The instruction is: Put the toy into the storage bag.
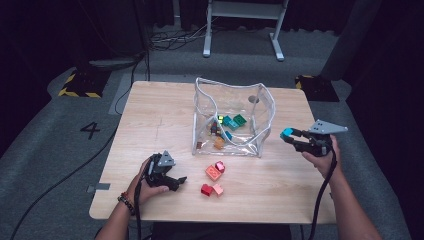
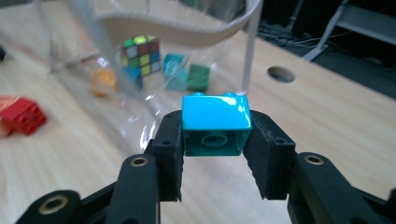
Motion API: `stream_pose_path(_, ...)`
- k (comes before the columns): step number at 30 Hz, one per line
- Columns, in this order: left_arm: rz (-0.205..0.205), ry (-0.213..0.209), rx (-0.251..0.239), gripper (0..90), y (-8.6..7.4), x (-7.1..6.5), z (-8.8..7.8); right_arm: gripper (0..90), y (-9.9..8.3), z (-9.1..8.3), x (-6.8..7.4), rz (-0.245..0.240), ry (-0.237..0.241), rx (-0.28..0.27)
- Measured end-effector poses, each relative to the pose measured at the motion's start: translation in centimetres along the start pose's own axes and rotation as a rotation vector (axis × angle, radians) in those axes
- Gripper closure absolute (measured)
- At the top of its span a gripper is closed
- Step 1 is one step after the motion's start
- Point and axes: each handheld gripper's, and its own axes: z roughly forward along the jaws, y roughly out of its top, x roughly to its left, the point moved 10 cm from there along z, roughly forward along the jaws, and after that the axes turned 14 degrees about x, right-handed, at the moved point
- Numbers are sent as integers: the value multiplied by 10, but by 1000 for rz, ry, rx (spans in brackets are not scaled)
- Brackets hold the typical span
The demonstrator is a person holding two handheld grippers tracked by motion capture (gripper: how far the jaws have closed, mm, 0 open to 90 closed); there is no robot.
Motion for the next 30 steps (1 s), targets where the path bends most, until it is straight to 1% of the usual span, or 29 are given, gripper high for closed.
stream_pose_path(3,0,0,0,139,0,0,0,592,14,-5,-11,17,-6,-12)
stream_pose_path(5,0,0,0,139,0,0,0,591,24,-8,-18,15,-26,-16)
stream_pose_path(7,0,0,0,139,0,0,0,591,35,-11,-24,16,-32,-30)
stream_pose_path(9,0,0,1,139,0,0,0,591,46,-14,-30,10,-51,-39)
stream_pose_path(12,0,0,1,139,0,0,0,592,62,-18,-36,16,-51,-59)
stream_pose_path(13,0,-1,1,139,0,0,0,591,68,-20,-38,14,-61,-61)
stream_pose_path(15,0,-1,1,138,0,0,0,591,77,-21,-39,18,-52,-66)
stream_pose_path(16,0,-1,1,139,0,0,0,591,82,-21,-40,7,-57,-71)
stream_pose_path(18,1,0,1,139,0,0,0,592,91,-21,-42,8,-67,-72)
stream_pose_path(19,0,0,0,139,0,0,0,592,96,-21,-41,4,-52,-79)
stream_pose_path(20,0,0,1,139,0,0,0,591,100,-21,-42,8,-55,-77)
stream_pose_path(21,0,0,0,139,0,0,0,592,104,-21,-42,-1,-59,-83)
stream_pose_path(22,0,0,0,139,0,0,0,591,108,-21,-42,1,-54,-81)
stream_pose_path(25,0,0,0,139,0,0,0,591,120,-20,-38,-13,-35,-93)
stream_pose_path(29,0,1,0,139,0,0,0,591,133,-18,-30,-30,21,-112)
stream_pose_path(30,0,3,0,139,0,0,0,592,135,-16,-29,-45,22,-117)
